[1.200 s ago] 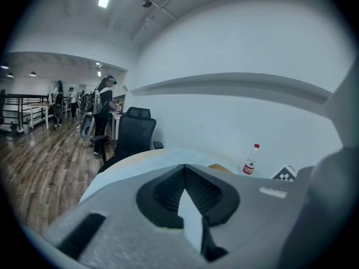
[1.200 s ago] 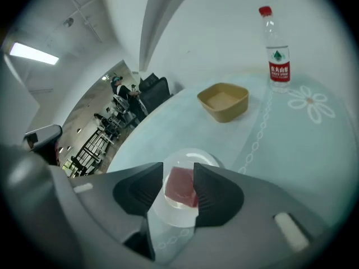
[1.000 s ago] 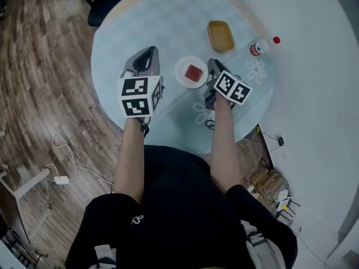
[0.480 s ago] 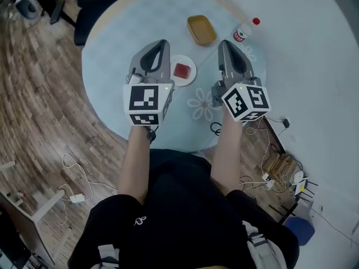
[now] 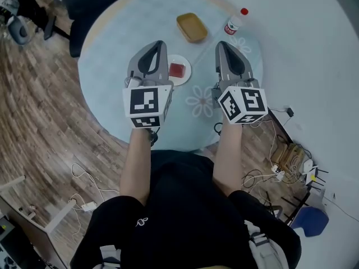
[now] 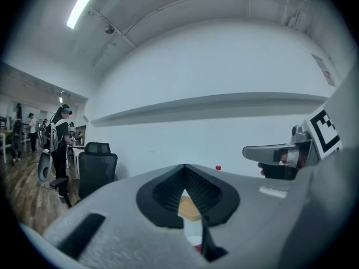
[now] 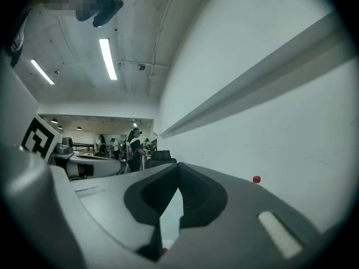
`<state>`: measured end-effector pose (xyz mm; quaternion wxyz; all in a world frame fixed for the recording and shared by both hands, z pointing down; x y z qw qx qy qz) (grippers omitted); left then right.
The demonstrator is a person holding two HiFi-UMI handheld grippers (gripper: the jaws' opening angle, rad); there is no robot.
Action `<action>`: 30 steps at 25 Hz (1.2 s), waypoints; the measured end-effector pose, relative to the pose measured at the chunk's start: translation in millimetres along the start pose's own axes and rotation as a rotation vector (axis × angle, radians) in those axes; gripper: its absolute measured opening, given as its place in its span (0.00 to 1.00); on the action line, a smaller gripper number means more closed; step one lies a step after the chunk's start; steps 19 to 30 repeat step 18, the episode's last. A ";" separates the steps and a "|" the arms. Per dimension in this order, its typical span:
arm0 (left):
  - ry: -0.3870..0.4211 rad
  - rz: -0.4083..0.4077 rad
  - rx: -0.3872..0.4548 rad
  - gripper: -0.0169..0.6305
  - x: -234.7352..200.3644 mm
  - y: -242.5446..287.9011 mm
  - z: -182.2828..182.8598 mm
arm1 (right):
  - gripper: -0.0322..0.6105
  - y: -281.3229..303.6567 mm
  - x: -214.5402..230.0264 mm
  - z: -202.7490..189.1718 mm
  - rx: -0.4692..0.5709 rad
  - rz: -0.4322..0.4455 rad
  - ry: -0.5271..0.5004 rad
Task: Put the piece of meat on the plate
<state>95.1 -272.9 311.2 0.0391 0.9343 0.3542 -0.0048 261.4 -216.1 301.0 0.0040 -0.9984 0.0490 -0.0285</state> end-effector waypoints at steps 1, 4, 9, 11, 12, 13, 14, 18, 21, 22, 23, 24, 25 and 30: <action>-0.001 0.001 -0.002 0.02 0.3 -0.6 -0.2 | 0.06 -1.2 0.5 0.2 -0.001 -0.003 -0.002; -0.006 0.005 -0.011 0.02 -0.6 -3.3 -3.3 | 0.06 -2.8 -0.6 -0.5 -0.007 -0.007 -0.008; -0.017 0.008 -0.021 0.02 -2.4 -6.1 -9.1 | 0.06 -2.4 -5.3 -3.6 -0.019 -0.002 -0.022; -0.020 0.011 -0.025 0.02 -4.9 -7.3 -10.4 | 0.06 -1.0 -8.1 -4.1 -0.022 0.001 -0.029; -0.021 0.011 -0.027 0.02 -5.9 -7.3 -10.6 | 0.06 0.0 -8.8 -4.0 -0.024 0.002 -0.032; -0.023 0.012 -0.028 0.02 -6.5 -6.9 -11.0 | 0.06 1.0 -9.1 -4.0 -0.025 0.004 -0.034; -0.024 0.013 -0.030 0.02 -7.0 -6.4 -11.6 | 0.06 1.9 -9.2 -3.9 -0.026 0.006 -0.036; -0.028 0.016 -0.033 0.02 -8.0 -4.3 -13.4 | 0.06 4.4 -9.8 -4.5 -0.033 0.013 -0.045; -0.028 0.016 -0.033 0.02 -8.0 -4.3 -13.4 | 0.06 4.4 -9.8 -4.5 -0.033 0.013 -0.045; -0.028 0.016 -0.033 0.02 -8.0 -4.3 -13.4 | 0.06 4.4 -9.8 -4.5 -0.033 0.013 -0.045; -0.028 0.016 -0.033 0.02 -8.0 -4.3 -13.4 | 0.06 4.4 -9.8 -4.5 -0.033 0.013 -0.045; -0.028 0.016 -0.033 0.02 -8.0 -4.3 -13.4 | 0.06 4.4 -9.8 -4.5 -0.033 0.013 -0.045; -0.028 0.016 -0.033 0.02 -8.0 -4.3 -13.4 | 0.06 4.4 -9.8 -4.5 -0.033 0.013 -0.045; -0.028 0.016 -0.033 0.02 -8.0 -4.3 -13.4 | 0.06 4.4 -9.8 -4.5 -0.033 0.013 -0.045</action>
Point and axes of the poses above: the fingertips, and each gripper's own axes: y forward along the fingers, x to its right, z out of its top, the point moved 4 cm from there along -y, backward along the fingers, and after that the axes turned 1 degree about -y, right-handed, at the moved point
